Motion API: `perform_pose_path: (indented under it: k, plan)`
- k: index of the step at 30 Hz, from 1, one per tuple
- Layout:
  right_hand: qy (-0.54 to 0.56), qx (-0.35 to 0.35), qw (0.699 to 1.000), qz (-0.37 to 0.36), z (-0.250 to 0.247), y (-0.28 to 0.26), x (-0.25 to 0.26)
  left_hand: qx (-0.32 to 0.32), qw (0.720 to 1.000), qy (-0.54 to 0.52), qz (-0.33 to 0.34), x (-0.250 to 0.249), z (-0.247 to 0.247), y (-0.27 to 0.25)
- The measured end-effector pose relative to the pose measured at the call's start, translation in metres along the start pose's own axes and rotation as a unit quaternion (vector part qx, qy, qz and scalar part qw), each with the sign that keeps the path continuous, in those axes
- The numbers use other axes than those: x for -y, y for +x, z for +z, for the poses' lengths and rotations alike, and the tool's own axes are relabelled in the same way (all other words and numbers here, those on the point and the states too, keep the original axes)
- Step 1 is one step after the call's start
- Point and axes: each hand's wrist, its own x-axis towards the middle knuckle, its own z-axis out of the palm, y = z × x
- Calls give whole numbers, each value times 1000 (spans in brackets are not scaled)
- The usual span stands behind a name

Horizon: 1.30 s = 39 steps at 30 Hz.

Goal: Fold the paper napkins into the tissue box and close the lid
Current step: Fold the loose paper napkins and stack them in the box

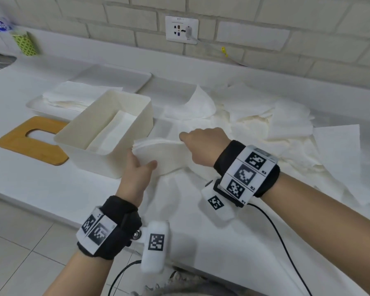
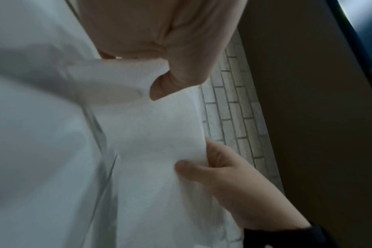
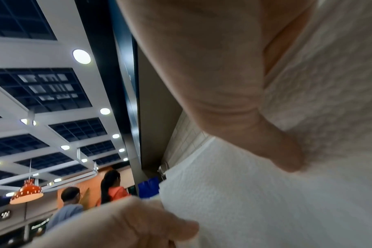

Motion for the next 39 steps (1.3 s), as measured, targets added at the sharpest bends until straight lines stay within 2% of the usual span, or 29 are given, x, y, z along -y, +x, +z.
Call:
perform_pose_path:
  k: [2, 4, 6, 11, 14, 19, 21, 24, 29, 32, 39]
  plan:
    - [4, -12, 1000, 6, -2, -1, 1, -6, 1000, -30, 1, -2, 1, -1]
    - [6, 8, 1000, 6, 1, -2, 5, -13, 999, -38, -6, -2, 1, -1]
    - [-3, 25, 1000, 0, 4, -3, 8, -13, 999, -33, -11, 2, 0, 1]
    - [-3, 4, 1000, -3, -2, -4, 7, -1, 1000, -2, -12, 3, -1, 8]
    - [-6, 23, 1000, -2, 8, -4, 13, -2, 1000, -11, -13, -1, 4, 8]
    - [22, -41, 999, 15, -4, -5, 8, 9, 1000, -17, 4, -9, 6, 9]
    - [15, -40, 999, 17, -1, -5, 10, 5, 1000, -13, -9, -7, 6, 11]
    - [6, 2, 1000, 10, 8, -4, 15, 5, 999, 3, -37, 1, 4, 14]
    - [24, -36, 999, 12, -4, -3, 8, 7, 1000, -7, -28, -6, 6, 16]
    - [25, -24, 999, 9, 9, 0, 13, -11, 999, 3, -52, -4, 5, 19]
    - [121, 0, 992, 24, 12, 6, 5, -5, 997, -25, -76, -7, 7, 16]
